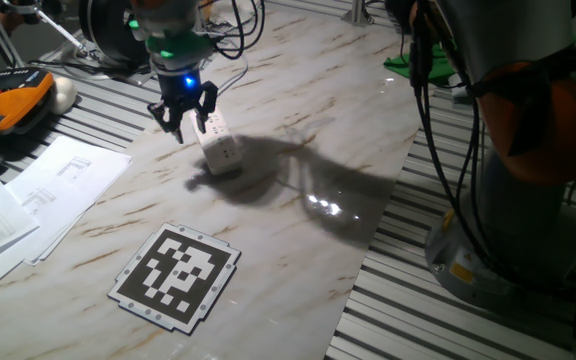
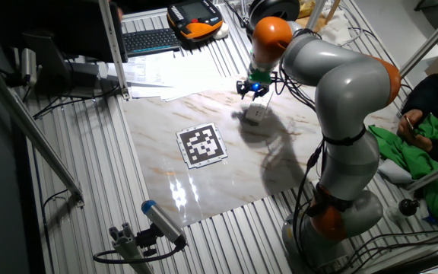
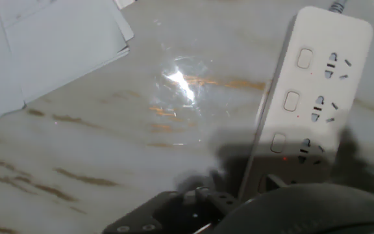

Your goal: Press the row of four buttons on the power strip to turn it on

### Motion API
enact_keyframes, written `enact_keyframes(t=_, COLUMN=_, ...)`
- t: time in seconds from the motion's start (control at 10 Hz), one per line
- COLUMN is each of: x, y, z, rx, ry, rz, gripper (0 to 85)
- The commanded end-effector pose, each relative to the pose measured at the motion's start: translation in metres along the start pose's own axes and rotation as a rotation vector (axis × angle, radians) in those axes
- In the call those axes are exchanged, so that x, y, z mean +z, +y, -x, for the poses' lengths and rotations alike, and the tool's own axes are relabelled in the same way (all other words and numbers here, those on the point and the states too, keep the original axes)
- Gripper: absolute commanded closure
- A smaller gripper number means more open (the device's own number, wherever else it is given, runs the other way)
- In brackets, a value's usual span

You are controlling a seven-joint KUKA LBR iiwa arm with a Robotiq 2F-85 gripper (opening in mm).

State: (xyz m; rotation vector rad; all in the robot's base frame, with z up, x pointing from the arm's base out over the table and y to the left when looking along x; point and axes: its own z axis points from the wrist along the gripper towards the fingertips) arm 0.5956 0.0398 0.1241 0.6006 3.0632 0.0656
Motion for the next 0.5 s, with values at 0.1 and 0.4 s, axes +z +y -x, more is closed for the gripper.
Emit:
enact_keyframes(t=0.1, x=-0.009, y=-0.005, z=-0.003, rx=-0.146, ry=0.019, rz=-0.002, gripper=85.0)
enact_keyframes(t=0.4, x=-0.015, y=-0.009, z=-0.004, rx=-0.226, ry=0.049, rz=-0.011, gripper=85.0)
